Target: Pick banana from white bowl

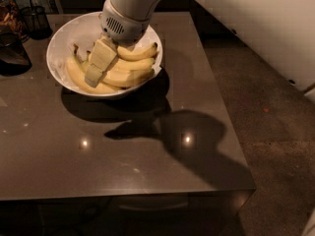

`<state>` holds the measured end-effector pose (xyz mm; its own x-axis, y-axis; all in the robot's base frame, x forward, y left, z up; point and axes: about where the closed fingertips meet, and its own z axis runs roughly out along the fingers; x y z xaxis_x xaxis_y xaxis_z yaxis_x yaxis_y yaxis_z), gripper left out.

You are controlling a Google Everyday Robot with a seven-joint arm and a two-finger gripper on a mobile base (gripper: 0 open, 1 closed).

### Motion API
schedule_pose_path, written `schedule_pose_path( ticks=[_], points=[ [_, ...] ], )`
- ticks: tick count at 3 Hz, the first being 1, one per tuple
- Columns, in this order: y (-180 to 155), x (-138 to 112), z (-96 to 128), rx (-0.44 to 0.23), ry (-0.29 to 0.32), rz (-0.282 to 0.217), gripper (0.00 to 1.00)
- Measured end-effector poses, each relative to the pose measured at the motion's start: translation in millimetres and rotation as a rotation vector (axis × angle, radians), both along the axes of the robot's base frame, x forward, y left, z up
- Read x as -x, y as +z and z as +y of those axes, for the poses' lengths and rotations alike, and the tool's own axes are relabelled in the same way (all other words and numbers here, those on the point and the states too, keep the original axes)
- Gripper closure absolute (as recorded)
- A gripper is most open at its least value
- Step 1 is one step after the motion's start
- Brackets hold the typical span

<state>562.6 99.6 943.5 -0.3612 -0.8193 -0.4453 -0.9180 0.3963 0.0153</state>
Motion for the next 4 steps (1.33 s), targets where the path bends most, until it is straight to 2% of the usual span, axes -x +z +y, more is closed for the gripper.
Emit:
schedule_pose_path(
  ticks=[1, 2, 4],
  points=[
    [-5, -3, -7, 0.023, -0.073, -0.015, 0.08],
    [-8, -10, -14, 0.042, -0.116, -0.032, 0.11],
    [-23, -15, -12, 0.069, -0.133, -0.014, 0.36]
  ],
)
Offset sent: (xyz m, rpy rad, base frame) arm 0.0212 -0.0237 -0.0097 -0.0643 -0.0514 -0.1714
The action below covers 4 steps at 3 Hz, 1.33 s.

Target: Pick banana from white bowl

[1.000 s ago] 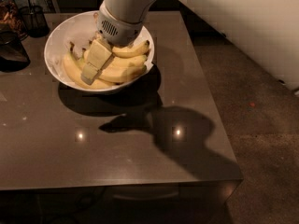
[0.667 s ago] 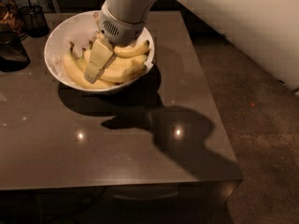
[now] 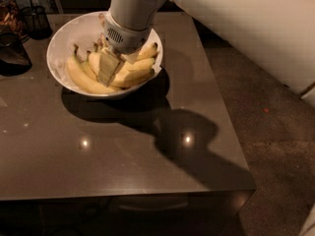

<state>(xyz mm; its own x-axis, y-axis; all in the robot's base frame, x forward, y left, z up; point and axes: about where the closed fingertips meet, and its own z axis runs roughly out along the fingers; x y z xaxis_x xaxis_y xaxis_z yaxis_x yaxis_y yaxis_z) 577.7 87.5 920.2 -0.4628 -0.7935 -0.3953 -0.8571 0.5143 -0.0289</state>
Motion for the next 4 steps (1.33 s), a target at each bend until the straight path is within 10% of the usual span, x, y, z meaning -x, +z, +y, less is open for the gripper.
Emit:
schedule_pose_path(
  ticks=[3, 4],
  points=[
    [-23, 2, 7, 0.030, 0.013, 0.046, 0.42],
    [-20, 2, 8, 0.030, 0.014, 0.044, 0.62]
  ],
)
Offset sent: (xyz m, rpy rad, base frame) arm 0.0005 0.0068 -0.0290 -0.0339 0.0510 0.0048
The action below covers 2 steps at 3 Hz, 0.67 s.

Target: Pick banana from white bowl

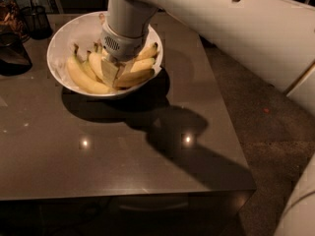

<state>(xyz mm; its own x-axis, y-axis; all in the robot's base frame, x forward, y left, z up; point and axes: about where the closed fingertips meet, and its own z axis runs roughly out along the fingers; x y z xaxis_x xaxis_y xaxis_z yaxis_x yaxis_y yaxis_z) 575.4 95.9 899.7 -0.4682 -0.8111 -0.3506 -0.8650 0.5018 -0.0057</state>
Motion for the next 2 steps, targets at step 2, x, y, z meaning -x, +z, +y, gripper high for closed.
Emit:
schedule_pose_path(
  ticks=[2],
  points=[
    [0.0, 0.0, 0.0, 0.000, 0.000, 0.000, 1.00]
  ],
)
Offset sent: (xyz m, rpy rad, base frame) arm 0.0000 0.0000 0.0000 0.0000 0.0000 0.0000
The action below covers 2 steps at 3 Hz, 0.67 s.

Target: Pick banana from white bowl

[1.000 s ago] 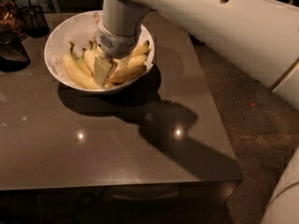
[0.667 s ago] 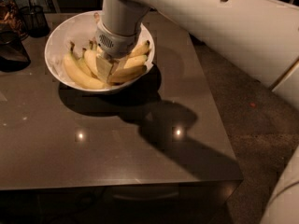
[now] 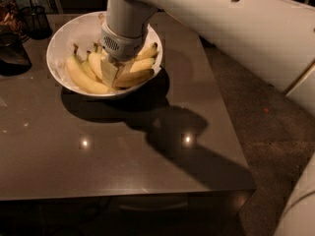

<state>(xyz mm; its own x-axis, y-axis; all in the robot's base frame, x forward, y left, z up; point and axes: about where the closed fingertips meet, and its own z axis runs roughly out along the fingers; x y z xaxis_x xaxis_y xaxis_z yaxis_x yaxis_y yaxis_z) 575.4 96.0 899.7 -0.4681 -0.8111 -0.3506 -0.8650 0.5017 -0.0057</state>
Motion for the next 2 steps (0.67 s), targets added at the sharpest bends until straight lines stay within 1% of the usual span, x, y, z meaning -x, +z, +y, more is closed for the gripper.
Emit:
schedule_pose_path(
  ticks=[1, 2],
  points=[
    [19, 0, -7, -0.086, 0.042, 0.012, 1.00],
    [65, 3, -22, -0.229, 0.144, 0.023, 1.00]
  ],
)
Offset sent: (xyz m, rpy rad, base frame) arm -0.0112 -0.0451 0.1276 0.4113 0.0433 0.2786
